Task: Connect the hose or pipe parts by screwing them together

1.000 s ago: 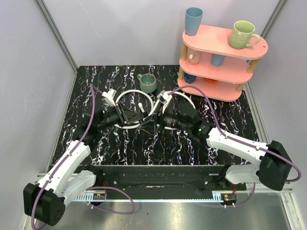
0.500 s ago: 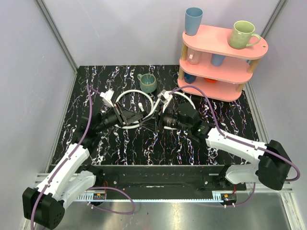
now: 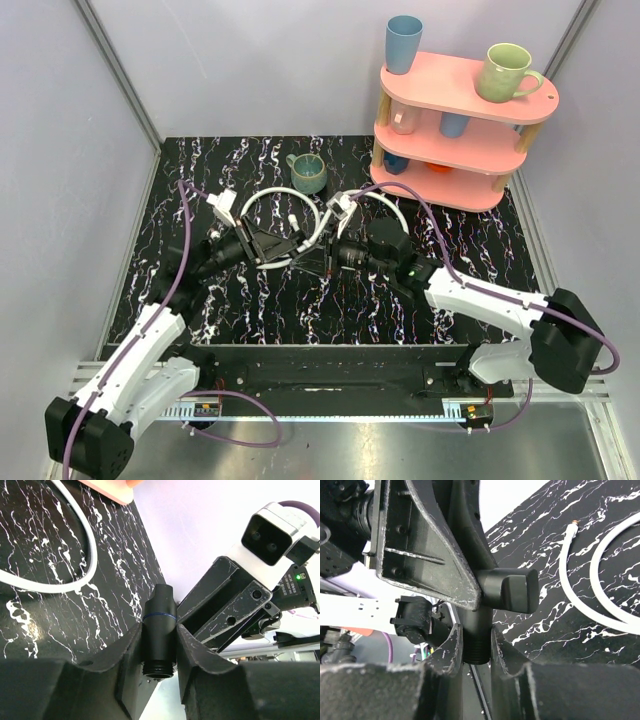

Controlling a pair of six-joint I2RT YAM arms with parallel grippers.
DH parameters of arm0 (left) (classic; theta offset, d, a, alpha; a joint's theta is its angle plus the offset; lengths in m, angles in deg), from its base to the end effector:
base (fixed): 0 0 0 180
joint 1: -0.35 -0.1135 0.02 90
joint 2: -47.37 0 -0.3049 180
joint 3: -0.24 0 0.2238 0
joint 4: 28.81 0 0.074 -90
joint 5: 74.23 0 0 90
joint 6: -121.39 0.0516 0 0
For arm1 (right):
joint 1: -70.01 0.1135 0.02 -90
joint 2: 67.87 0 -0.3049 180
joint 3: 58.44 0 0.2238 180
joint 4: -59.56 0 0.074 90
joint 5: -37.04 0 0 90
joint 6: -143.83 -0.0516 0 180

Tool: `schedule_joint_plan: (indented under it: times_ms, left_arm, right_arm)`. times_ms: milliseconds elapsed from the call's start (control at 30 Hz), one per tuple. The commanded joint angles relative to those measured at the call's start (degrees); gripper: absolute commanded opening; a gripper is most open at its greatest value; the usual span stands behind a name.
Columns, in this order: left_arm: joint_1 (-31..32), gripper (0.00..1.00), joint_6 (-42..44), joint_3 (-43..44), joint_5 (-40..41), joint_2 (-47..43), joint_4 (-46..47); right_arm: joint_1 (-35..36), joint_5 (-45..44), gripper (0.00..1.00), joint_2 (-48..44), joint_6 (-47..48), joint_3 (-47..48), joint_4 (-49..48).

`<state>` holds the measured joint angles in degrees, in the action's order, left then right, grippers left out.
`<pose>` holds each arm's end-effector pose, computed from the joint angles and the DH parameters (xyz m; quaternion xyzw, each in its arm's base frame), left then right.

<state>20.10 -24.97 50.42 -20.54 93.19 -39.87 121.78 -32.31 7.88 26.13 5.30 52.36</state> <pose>0.1266 -0.0779 0.3357 -0.0264 0.7391 -0.5726 0.3537 0.1625 0.2357 0.3522 -0.2696 0.6830 0.5271 0.4277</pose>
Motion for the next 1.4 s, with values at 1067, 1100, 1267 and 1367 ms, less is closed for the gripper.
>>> schedule_joint_plan:
  times_ms: [1067,1100,1267,1367]
  left_arm:
    - [-2.87,0.67,19.89,6.59,-24.95,1.2,-24.53]
    - [-2.87,0.66,19.88,6.41,-24.6,1.46,-24.53]
    - [-2.96,0.61,19.97,6.76,-25.56,3.74,-24.27]
    - [-2.96,0.56,20.15,6.77,-26.44,4.54,-23.92]
  right_arm:
    - [0.35,24.18,0.0,0.54,37.37,13.69,25.82]
    - [0.35,24.35,0.0,0.63,37.28,13.52,25.64]
    - [0.35,25.85,0.0,1.16,37.37,13.69,26.08]
    - [0.35,25.59,0.0,1.77,37.46,13.78,25.91]
